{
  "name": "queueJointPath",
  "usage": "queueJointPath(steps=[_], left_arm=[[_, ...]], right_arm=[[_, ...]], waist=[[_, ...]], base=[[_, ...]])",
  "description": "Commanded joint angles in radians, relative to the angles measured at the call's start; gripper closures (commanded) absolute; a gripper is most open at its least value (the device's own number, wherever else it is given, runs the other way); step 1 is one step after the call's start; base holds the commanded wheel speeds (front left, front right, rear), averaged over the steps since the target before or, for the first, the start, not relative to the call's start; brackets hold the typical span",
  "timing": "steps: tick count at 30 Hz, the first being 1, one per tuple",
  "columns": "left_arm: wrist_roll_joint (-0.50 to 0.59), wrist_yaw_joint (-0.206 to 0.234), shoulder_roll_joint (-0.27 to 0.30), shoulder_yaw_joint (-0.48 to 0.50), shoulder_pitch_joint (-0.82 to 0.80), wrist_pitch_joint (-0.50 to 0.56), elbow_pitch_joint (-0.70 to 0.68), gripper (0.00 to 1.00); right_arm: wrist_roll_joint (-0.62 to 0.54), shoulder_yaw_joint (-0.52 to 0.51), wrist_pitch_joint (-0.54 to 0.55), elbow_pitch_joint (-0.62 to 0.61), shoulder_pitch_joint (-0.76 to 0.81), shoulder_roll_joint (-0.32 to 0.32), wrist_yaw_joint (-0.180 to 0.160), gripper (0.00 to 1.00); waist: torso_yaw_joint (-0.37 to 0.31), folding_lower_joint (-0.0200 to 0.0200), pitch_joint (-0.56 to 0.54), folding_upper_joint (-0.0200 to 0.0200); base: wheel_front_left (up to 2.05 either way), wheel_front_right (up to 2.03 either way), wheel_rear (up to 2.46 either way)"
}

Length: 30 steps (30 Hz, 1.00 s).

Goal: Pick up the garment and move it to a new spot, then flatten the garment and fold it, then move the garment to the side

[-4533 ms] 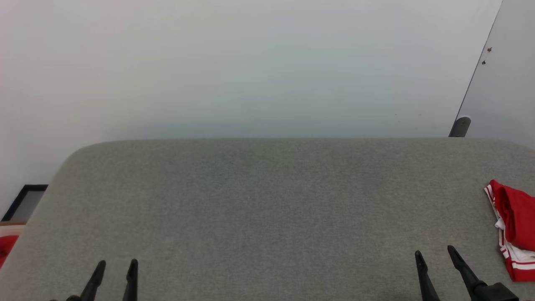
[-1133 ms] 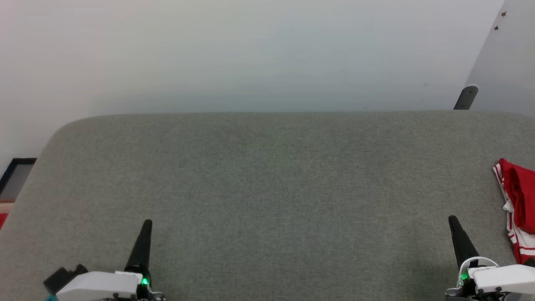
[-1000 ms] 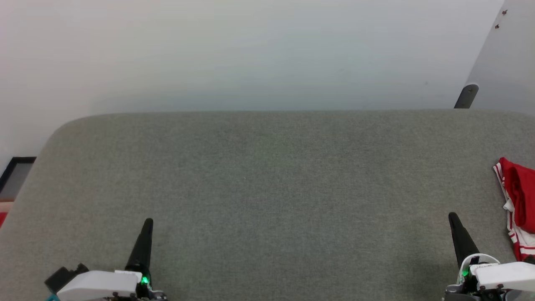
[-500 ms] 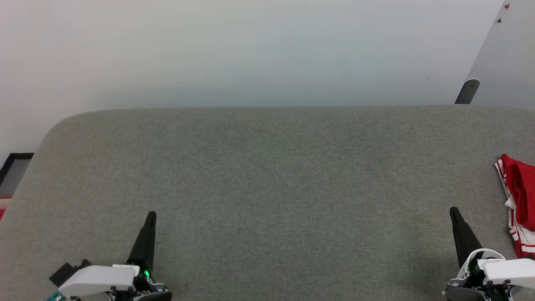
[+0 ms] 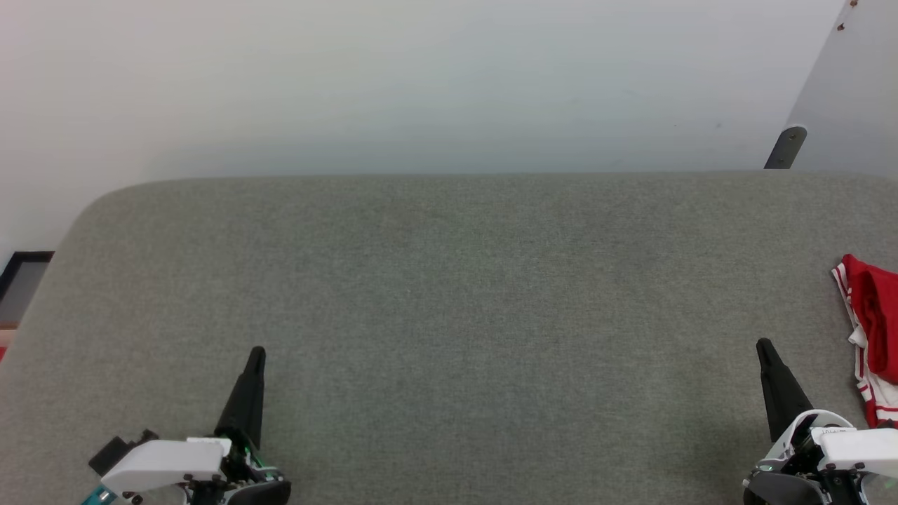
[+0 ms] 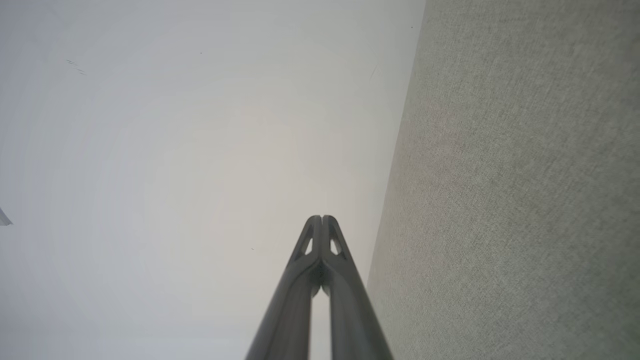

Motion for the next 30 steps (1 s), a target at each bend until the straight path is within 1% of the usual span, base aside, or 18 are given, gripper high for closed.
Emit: queueJointPath(steps=[1,30], left_arm=[[-0.003,-0.005,0.000,0.002,-0.011,0.002,0.001,1.00],[-0.003,-0.005,0.000,0.002,-0.010,0.002,0.001,1.00]], right_arm=[[0.004,0.000,0.002,0.001,-0.003,0.004,0.000,1.00],[0.005,0.000,0.002,0.001,-0.003,0.004,0.000,1.00]], waist=[[0.000,0.0000,0.000,0.0000],[0.000,0.0000,0.000,0.0000]], base=[[0.00,0.00,0.00],[0.00,0.00,0.00]])
